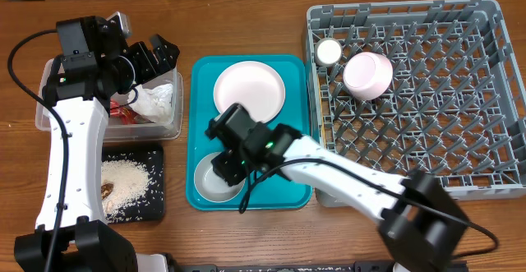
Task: Sort waste into correct bins and load items into the dishwasher
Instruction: 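Move the right gripper to the white bowl and grasp its rim, then lift the white bowl with the right gripper and carry it to the rack, then set the white bowl into the rack beside the pink bowl and release, then move the right gripper back to the white plate on the teal tray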
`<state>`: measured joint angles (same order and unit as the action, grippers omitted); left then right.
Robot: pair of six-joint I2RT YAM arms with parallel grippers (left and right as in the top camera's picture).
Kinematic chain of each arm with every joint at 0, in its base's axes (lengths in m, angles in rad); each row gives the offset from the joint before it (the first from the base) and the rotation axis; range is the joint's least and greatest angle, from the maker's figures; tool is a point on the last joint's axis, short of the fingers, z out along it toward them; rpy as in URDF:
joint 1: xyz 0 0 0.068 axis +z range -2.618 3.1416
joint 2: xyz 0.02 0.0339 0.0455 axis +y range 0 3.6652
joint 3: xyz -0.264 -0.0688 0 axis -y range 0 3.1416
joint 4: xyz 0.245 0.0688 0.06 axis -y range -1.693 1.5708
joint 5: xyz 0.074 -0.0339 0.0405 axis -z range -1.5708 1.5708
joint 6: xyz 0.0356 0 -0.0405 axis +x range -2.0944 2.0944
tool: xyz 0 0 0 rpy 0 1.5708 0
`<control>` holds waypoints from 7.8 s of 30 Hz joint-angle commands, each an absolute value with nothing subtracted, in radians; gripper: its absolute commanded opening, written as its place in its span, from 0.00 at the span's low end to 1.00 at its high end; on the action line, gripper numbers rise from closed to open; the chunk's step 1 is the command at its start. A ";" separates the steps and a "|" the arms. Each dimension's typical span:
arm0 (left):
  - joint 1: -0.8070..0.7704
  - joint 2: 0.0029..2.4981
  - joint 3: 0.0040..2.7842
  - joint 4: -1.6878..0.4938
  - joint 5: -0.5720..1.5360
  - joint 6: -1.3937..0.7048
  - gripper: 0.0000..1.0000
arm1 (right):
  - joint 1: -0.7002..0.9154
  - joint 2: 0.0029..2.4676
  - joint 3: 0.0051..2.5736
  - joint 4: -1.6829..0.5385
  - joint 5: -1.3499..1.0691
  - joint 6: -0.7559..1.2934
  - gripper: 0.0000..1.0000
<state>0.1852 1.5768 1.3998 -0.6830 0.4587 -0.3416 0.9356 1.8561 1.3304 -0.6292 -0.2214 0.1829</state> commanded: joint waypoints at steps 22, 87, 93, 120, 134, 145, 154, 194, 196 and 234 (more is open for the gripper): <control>0.184 1.576 1.410 -0.680 0.457 -0.348 1.00 | 1.044 1.876 1.334 -0.568 -0.238 0.182 0.56; 0.184 1.576 1.410 -0.680 0.457 -0.348 1.00 | 0.490 1.235 1.338 -0.895 -0.524 0.243 0.04; 0.184 1.576 1.410 -0.680 0.457 -0.348 1.00 | 0.157 1.247 1.301 -0.985 -0.865 0.156 0.04; 0.184 1.576 1.410 -0.680 0.457 -0.348 1.00 | -0.309 1.561 0.897 -0.617 -1.497 0.123 0.04; 0.184 1.576 1.410 -0.680 0.457 -0.348 1.00 | -0.310 1.563 0.897 -0.599 -1.325 0.126 0.04; 0.184 1.576 1.410 -0.680 0.457 -0.348 1.00 | -0.357 1.563 0.898 -0.591 -1.063 0.126 0.26; 0.184 1.576 1.410 -0.680 0.457 -0.348 1.00 | -0.564 1.562 0.947 -0.577 -1.048 0.126 0.43; 0.184 1.576 1.410 -0.680 0.457 -0.348 1.00 | 0.714 1.777 1.237 -0.308 0.194 0.166 0.73; 0.183 1.576 1.410 -0.680 0.457 -0.348 1.00 | 0.714 1.826 1.237 -0.273 0.167 0.142 0.77; 0.183 1.576 1.410 -0.680 0.456 -0.348 1.00 | 0.714 1.946 1.238 -0.492 -0.192 0.290 0.85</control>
